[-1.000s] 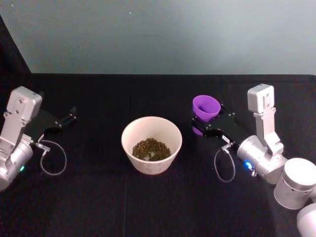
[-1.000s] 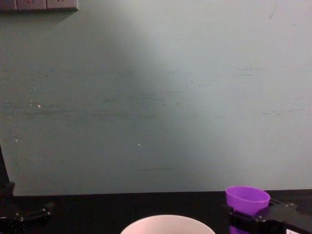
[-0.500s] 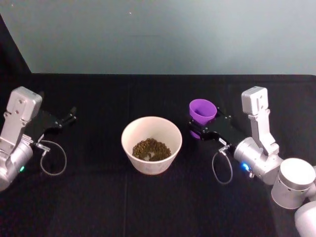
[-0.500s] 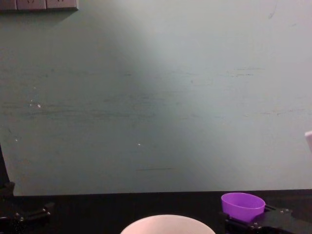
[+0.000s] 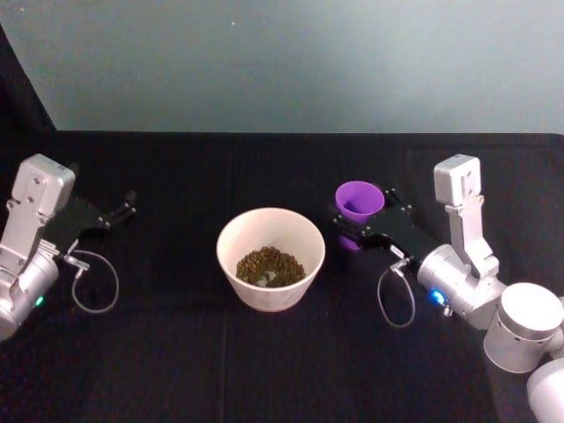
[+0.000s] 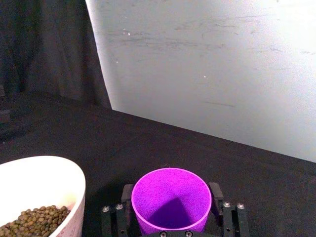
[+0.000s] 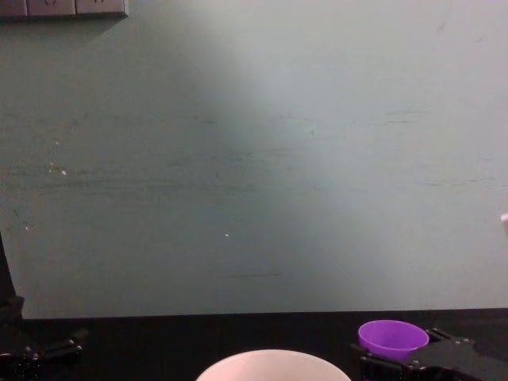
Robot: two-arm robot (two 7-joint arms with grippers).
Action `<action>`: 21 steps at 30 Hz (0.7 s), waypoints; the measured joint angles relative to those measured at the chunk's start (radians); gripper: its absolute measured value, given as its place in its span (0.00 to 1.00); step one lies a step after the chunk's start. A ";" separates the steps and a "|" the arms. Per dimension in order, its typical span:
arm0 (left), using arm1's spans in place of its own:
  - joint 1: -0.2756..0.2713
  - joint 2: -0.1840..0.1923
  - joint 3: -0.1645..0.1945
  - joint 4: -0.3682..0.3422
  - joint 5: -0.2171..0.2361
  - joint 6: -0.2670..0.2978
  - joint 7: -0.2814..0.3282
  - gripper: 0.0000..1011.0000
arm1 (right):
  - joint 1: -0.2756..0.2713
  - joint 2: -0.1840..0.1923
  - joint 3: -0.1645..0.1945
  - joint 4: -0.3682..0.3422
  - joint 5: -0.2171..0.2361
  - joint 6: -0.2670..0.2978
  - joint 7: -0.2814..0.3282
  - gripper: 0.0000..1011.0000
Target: Pick up the cup and pour the mung beans from the cup into the bowl.
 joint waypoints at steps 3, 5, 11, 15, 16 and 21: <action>0.000 0.000 0.000 0.000 0.000 0.000 0.000 0.99 | 0.001 0.005 -0.005 0.001 0.009 -0.004 0.000 0.98; 0.000 0.000 0.000 0.000 0.000 0.000 0.000 0.99 | 0.001 0.008 -0.007 -0.004 0.013 -0.004 0.000 0.99; 0.000 0.000 0.000 0.000 0.000 0.000 0.000 0.99 | -0.011 0.029 -0.010 -0.071 0.023 -0.005 -0.012 0.99; 0.000 0.000 0.000 0.000 0.000 0.000 0.000 0.99 | -0.027 0.047 -0.009 -0.147 0.025 -0.004 -0.035 0.99; 0.000 0.000 0.000 0.000 0.000 0.000 0.000 0.99 | -0.031 0.051 -0.007 -0.165 0.025 -0.003 -0.043 0.99; 0.000 0.000 0.000 0.000 0.000 0.000 0.000 0.99 | -0.066 0.059 0.016 -0.255 0.012 0.015 -0.114 0.99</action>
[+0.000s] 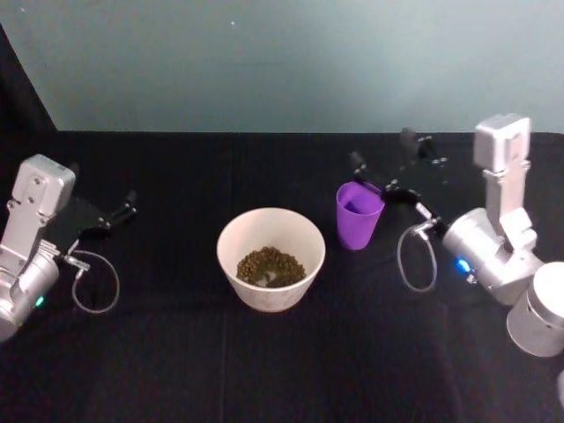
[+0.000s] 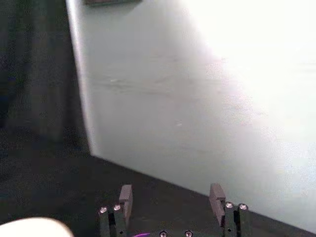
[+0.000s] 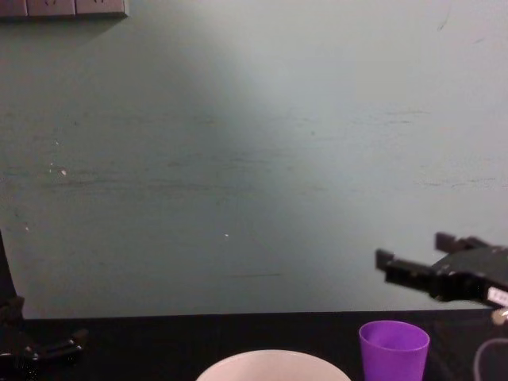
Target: Pick up the cup and pour the mung beans from the cup into the bowl.
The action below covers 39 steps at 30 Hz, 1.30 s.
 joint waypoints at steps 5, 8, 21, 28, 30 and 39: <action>0.000 0.000 0.000 0.000 0.000 0.000 0.000 0.99 | -0.055 -0.002 0.039 -0.095 -0.064 0.047 -0.125 0.99; 0.000 0.000 0.000 0.000 0.000 0.000 0.000 0.99 | -0.082 -0.007 0.060 -0.135 -0.110 0.083 -0.188 0.99; 0.000 0.000 0.000 0.000 0.000 0.000 0.000 0.99 | -0.115 -0.014 0.114 -0.087 -0.160 0.164 -0.217 0.99; 0.000 0.000 0.000 0.000 0.000 0.000 0.000 0.99 | -0.127 -0.023 0.125 -0.040 -0.170 0.167 -0.195 0.99; 0.000 0.000 0.000 0.000 0.000 0.000 0.000 0.99 | -0.131 -0.027 0.130 -0.040 -0.175 0.167 -0.191 0.99; 0.000 0.000 0.000 0.000 0.000 0.000 0.000 0.99 | -0.131 -0.027 0.129 -0.039 -0.175 0.167 -0.191 0.99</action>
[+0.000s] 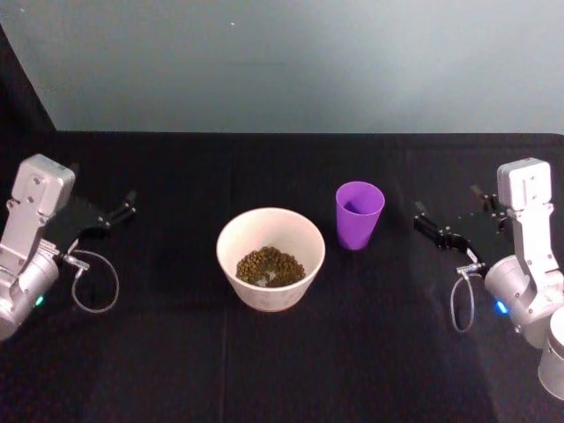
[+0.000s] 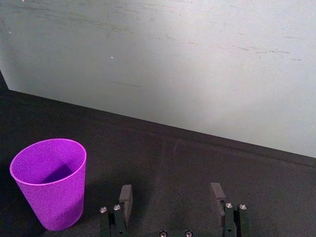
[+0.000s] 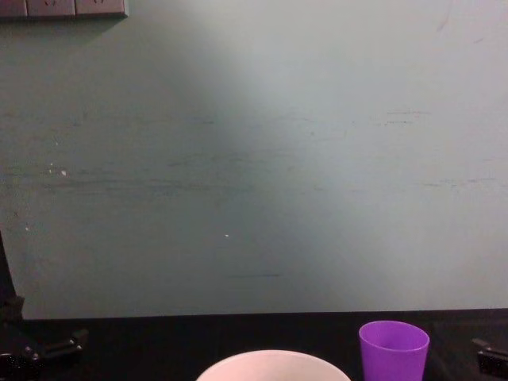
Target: Pick up the cup and pour the mung beans from the cup into the bowl.
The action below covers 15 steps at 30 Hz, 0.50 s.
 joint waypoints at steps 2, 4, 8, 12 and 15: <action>0.000 0.000 0.000 0.000 0.000 0.000 0.000 0.99 | 0.000 0.000 0.000 0.000 0.000 0.000 0.000 0.99; 0.000 0.000 0.000 0.000 0.000 0.000 0.000 0.99 | 0.000 0.000 -0.001 0.000 0.000 0.000 0.000 0.99; 0.000 0.000 0.000 0.000 0.000 0.000 0.000 0.99 | 0.001 0.001 -0.001 0.001 0.001 0.000 0.000 0.99; 0.000 0.000 0.000 0.000 0.000 0.000 0.000 0.99 | 0.001 0.001 -0.002 0.001 0.001 0.000 0.000 0.99; 0.000 0.000 0.000 0.000 0.000 0.000 0.000 0.99 | 0.001 0.001 -0.002 0.001 0.001 -0.001 0.000 0.99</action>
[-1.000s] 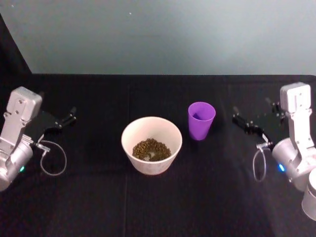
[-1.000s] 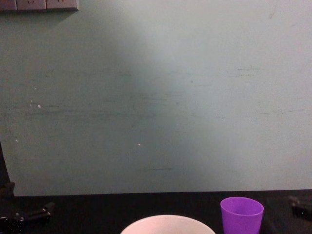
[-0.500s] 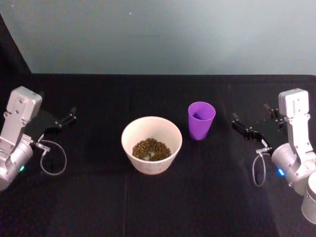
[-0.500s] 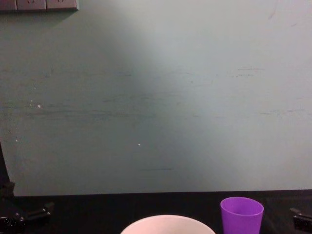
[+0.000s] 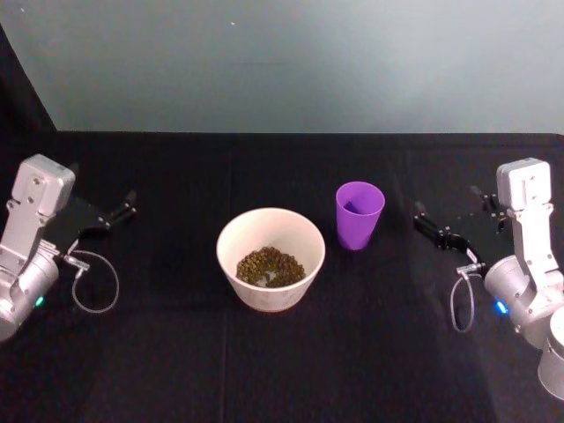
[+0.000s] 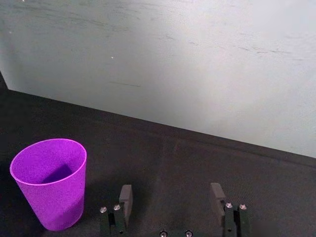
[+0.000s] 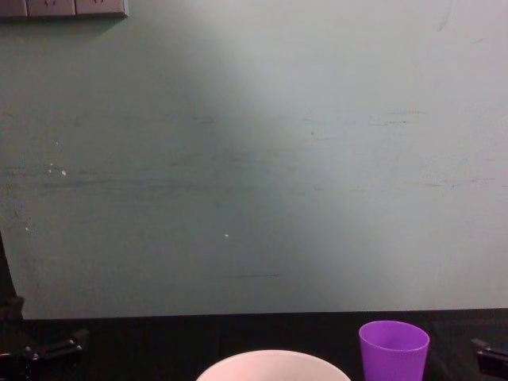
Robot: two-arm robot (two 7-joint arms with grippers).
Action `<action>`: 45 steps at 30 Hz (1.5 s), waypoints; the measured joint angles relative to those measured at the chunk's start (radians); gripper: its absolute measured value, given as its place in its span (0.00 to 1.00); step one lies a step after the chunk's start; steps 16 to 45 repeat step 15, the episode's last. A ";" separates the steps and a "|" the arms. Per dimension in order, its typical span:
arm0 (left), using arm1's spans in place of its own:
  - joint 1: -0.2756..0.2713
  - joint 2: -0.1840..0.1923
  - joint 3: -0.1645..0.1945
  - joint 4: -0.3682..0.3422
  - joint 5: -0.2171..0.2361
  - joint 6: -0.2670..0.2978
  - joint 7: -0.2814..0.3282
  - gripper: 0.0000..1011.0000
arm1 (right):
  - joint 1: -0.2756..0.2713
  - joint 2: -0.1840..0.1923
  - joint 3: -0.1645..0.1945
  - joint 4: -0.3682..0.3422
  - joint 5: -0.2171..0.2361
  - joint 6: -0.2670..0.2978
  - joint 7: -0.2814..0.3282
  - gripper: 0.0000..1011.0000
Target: Pick up the cup and pour the mung beans from the cup into the bowl.
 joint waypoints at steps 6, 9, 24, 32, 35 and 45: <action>0.000 0.000 0.000 0.000 0.000 0.000 0.000 0.99 | 0.000 0.000 0.000 0.000 0.000 0.000 0.000 0.99; 0.000 0.000 0.000 0.000 0.000 0.000 0.000 0.99 | 0.000 0.000 0.000 0.000 0.000 -0.001 0.000 0.99; 0.000 0.000 0.000 0.000 0.000 0.000 0.000 0.99 | 0.000 0.000 0.000 0.000 0.001 -0.001 0.000 0.99; 0.000 0.000 0.000 0.000 0.000 0.000 0.000 0.99 | 0.000 0.000 0.000 0.000 0.001 -0.001 0.000 0.99; 0.000 0.000 0.000 0.000 0.000 0.000 0.000 0.99 | 0.000 0.000 0.000 0.000 0.001 -0.001 0.000 0.99; 0.000 0.000 0.000 0.000 0.000 0.000 0.000 0.99 | 0.000 0.000 0.000 0.000 0.001 -0.001 0.000 0.99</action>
